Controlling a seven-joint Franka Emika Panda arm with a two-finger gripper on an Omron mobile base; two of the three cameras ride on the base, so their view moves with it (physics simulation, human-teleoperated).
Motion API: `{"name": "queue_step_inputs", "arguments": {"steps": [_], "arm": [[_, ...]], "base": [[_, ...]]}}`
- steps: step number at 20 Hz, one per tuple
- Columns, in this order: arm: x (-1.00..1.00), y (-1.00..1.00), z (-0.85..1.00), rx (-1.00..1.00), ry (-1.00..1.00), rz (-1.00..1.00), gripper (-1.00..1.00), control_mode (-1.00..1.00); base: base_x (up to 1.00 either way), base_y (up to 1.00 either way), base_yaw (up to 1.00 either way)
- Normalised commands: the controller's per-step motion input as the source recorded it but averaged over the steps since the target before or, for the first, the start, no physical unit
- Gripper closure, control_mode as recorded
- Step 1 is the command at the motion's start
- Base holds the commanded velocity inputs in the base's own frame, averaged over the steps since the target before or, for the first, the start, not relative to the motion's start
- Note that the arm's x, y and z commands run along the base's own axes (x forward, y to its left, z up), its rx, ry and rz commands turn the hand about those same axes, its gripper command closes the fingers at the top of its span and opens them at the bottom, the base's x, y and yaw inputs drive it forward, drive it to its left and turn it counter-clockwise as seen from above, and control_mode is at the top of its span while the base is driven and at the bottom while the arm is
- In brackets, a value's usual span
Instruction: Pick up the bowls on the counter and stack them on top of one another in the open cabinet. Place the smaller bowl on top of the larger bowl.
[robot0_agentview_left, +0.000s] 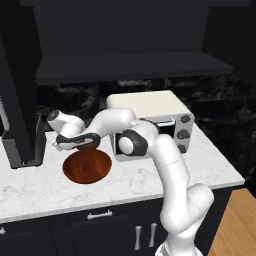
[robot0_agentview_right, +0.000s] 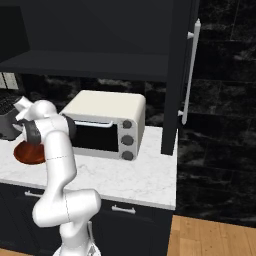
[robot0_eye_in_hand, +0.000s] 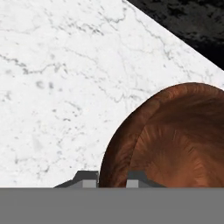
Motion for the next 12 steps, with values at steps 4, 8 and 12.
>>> {"name": "queue_step_inputs", "arguments": {"steps": [4, 8, 12], "arm": [[0.00, 0.03, 0.35, 0.00, 0.00, 0.00, 1.00, -1.00], [-0.42, 0.18, 0.60, -0.01, 0.00, 0.00, 1.00, -1.00], [-0.82, 0.15, 0.19, 0.00, 0.00, 0.00, 1.00, -1.00]], "base": [[0.00, 0.00, 0.00], [0.00, 0.00, 0.00], [0.00, 0.00, 0.00]]}}
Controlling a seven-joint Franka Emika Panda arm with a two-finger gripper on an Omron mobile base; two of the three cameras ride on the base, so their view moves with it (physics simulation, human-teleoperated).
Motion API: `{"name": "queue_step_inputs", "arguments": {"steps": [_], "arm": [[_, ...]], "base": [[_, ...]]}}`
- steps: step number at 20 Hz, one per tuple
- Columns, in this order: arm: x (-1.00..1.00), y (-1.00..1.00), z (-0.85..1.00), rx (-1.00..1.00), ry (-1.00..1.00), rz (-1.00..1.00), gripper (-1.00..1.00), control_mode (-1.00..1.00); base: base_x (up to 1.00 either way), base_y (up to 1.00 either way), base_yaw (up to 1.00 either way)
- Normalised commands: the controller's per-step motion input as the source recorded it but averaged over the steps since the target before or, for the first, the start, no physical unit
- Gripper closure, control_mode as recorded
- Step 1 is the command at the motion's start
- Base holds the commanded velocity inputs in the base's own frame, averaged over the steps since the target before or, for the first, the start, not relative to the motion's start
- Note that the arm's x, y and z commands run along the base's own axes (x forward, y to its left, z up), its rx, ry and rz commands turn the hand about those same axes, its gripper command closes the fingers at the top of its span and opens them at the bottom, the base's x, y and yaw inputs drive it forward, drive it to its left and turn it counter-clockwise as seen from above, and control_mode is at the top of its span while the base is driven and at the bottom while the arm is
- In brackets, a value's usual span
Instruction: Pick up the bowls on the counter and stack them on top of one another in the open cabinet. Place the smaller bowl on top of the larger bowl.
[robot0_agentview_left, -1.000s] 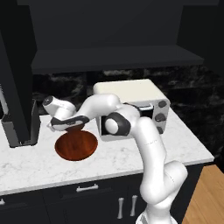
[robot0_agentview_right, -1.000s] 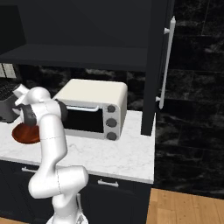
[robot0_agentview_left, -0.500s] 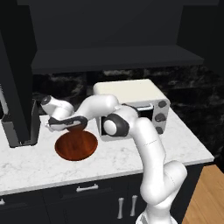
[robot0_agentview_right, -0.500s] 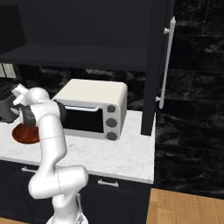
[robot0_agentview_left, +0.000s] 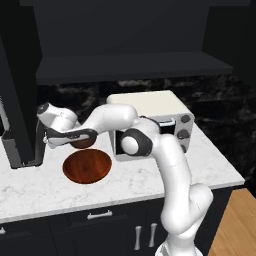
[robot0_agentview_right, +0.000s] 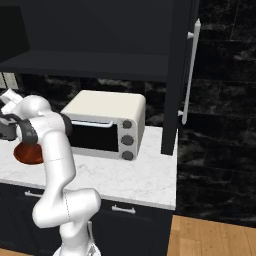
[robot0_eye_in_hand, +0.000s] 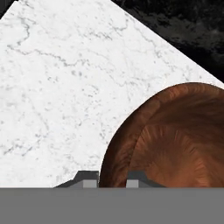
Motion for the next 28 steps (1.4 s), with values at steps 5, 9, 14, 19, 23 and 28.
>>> {"name": "queue_step_inputs", "arguments": {"steps": [5, 9, 14, 19, 23, 28], "arm": [[-0.88, 0.05, 0.01, 0.00, -0.01, 0.00, 1.00, -1.00], [-0.59, 0.00, 0.00, 0.00, 0.00, 0.00, 1.00, -1.00], [-0.38, 0.00, -0.11, 0.01, 0.00, 0.00, 1.00, -1.00], [-0.27, 0.00, -0.27, 0.04, 0.00, 0.00, 1.00, -1.00], [-0.39, 0.00, -0.06, 0.02, 0.00, 0.00, 1.00, -1.00], [-0.83, 0.00, 0.00, 0.00, 0.00, 0.00, 1.00, -1.00]], "base": [[0.00, 0.00, 0.00], [0.00, 0.00, 0.00], [0.00, 0.00, 0.00], [0.00, 0.00, 0.00], [0.00, 0.00, 0.00], [0.00, 0.00, 0.00]]}}
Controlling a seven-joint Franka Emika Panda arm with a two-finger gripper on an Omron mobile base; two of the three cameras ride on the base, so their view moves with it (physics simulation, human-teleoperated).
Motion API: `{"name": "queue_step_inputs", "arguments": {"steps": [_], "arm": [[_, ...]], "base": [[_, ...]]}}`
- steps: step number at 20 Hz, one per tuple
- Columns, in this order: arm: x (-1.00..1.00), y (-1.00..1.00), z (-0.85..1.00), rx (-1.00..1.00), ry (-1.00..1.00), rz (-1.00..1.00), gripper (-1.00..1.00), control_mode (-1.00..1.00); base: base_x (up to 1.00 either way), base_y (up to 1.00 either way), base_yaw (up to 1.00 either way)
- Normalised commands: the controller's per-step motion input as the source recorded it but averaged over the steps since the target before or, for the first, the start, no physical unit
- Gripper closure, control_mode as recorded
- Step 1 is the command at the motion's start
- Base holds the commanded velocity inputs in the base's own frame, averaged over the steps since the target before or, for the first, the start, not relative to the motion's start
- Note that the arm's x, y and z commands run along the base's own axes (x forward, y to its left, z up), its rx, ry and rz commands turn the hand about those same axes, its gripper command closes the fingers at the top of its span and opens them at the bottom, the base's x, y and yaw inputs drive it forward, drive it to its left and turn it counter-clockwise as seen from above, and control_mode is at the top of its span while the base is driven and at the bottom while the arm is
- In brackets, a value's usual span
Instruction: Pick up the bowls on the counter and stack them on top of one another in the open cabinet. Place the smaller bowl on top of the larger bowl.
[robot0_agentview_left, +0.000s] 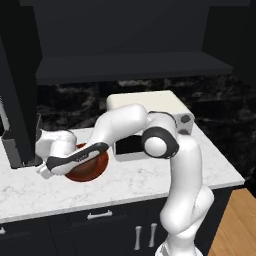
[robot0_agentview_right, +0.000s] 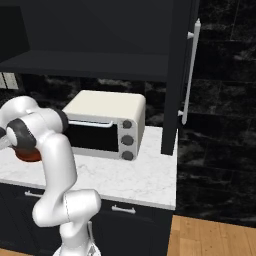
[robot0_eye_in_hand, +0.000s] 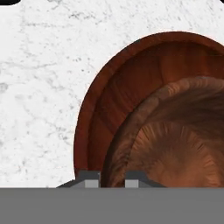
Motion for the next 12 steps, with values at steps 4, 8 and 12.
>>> {"name": "queue_step_inputs", "arguments": {"steps": [4, 8, 12], "arm": [[-0.21, -0.16, 0.01, 0.00, -0.02, 0.00, 1.00, -1.00], [0.00, -0.27, 0.00, 0.00, -0.06, 0.00, 1.00, -1.00], [0.06, -0.06, 0.00, 0.00, -0.07, 0.04, 1.00, -1.00]], "base": [[0.00, 0.00, 0.00], [0.00, 0.00, 0.00], [0.00, 0.00, 0.00]]}}
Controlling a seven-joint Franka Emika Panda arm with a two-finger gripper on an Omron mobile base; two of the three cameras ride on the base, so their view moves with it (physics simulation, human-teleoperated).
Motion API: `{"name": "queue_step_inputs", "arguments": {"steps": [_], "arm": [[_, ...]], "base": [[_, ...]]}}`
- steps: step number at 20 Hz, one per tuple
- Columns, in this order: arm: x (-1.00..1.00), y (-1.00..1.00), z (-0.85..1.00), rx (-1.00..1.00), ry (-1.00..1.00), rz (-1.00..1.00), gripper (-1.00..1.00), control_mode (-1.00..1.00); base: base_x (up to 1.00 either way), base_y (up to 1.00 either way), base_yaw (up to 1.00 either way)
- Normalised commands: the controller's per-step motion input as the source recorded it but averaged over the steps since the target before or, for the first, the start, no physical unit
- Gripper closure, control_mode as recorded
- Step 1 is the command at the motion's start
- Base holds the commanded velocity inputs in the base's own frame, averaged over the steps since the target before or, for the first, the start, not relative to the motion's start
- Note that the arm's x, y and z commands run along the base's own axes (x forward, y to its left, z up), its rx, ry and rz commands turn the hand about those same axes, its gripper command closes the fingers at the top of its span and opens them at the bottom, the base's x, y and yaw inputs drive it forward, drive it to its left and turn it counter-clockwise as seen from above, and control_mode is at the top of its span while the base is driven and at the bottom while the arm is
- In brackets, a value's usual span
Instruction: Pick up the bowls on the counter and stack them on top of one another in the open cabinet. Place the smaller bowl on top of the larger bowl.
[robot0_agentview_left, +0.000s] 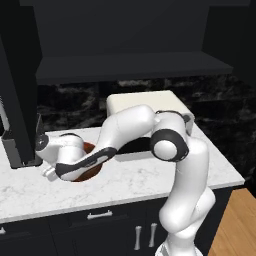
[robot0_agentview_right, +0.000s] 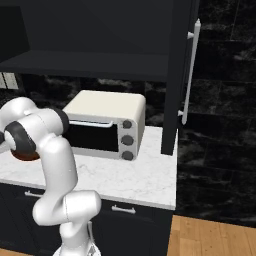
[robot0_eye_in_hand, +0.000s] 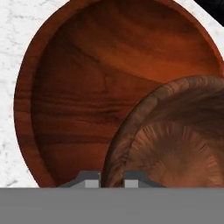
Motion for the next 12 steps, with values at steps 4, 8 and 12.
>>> {"name": "queue_step_inputs", "arguments": {"steps": [4, 8, 12], "arm": [[0.31, 0.00, -0.03, 0.00, -0.11, 0.10, 1.00, -1.00], [0.42, 0.00, 0.00, 0.00, -0.10, 0.13, 1.00, -1.00], [0.19, 0.08, 0.00, 0.00, -0.01, 0.11, 1.00, -1.00]], "base": [[0.00, 0.00, 0.00], [0.00, 0.00, 0.00], [0.00, 0.00, 0.00]]}}
